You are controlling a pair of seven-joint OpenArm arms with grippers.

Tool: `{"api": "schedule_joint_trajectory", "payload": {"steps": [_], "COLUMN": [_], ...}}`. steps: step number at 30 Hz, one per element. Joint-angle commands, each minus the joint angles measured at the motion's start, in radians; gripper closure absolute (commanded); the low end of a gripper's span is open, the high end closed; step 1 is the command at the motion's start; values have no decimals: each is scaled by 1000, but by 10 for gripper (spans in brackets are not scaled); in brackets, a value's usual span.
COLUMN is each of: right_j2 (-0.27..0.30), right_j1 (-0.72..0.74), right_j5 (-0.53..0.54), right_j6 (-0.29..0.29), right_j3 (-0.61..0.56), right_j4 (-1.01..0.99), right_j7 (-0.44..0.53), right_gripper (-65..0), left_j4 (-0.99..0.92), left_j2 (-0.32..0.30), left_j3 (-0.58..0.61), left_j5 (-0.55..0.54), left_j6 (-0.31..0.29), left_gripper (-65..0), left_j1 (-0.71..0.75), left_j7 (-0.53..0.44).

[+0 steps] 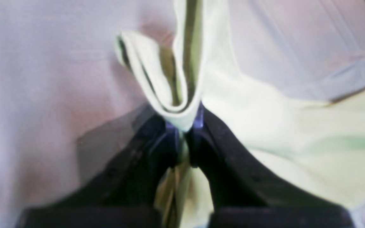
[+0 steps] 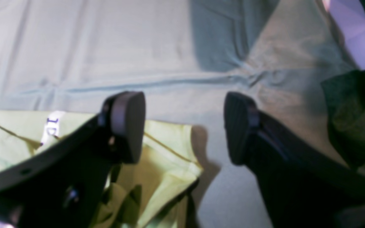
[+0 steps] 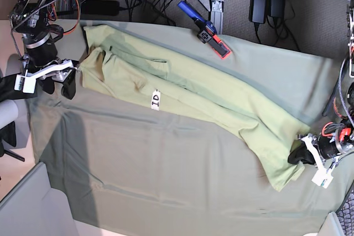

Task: Fold the T-shirt properly
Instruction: 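Carry the hem end with the left gripper toward the collar end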

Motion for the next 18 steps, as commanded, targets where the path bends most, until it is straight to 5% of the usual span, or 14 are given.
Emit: {"api": "schedule_joint_trajectory", "payload": {"steps": [1,18], "right_j2": [16,16], "right_j1": [8,9], "right_j5": [15,20], "right_j6": [1,0], "right_j3": [8,8], "right_j4": [17,17], "right_j7": [22,22], "right_gripper": [-386,-386], "left_j4": [-4,-8], "left_j2": [-17,-142], "left_j3": [3,16], "left_j5": [-13,-28], "left_j6": [-11,-11], "left_gripper": [0,0], "left_j1": [-51,-133], "left_j7": [-30,-6]}}
